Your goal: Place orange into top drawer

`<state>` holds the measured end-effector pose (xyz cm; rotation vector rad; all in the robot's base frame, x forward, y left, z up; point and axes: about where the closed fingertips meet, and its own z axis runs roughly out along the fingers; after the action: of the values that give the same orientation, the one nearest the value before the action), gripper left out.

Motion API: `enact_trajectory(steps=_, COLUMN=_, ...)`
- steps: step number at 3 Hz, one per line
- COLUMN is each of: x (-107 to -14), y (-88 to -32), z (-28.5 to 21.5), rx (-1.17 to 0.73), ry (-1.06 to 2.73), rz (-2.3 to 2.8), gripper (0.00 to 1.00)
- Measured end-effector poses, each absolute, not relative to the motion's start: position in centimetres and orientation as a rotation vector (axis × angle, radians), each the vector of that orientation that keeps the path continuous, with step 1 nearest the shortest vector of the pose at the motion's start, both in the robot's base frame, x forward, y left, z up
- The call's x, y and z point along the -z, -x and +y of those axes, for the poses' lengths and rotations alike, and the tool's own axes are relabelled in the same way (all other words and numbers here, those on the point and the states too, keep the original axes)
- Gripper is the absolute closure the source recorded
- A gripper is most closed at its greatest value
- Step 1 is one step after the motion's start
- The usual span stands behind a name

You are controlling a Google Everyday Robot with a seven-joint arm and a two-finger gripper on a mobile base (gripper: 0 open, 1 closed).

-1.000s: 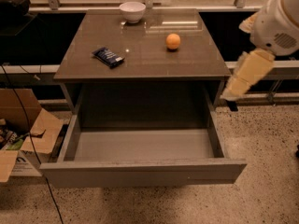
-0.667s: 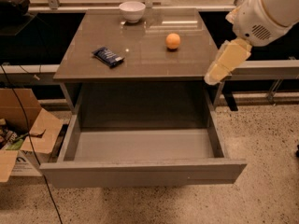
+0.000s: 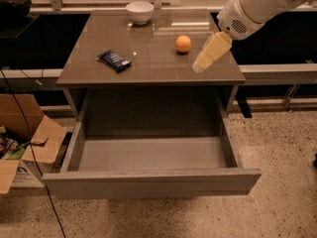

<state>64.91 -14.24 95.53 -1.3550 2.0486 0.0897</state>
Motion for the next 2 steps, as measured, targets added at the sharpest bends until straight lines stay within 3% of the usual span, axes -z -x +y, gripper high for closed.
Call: enact_trajectory(steps=2, x=-94.6, y=-66.7, z=-12.7, rx=-0.151, ry=1.320, rz=2.023, gripper=0.00)
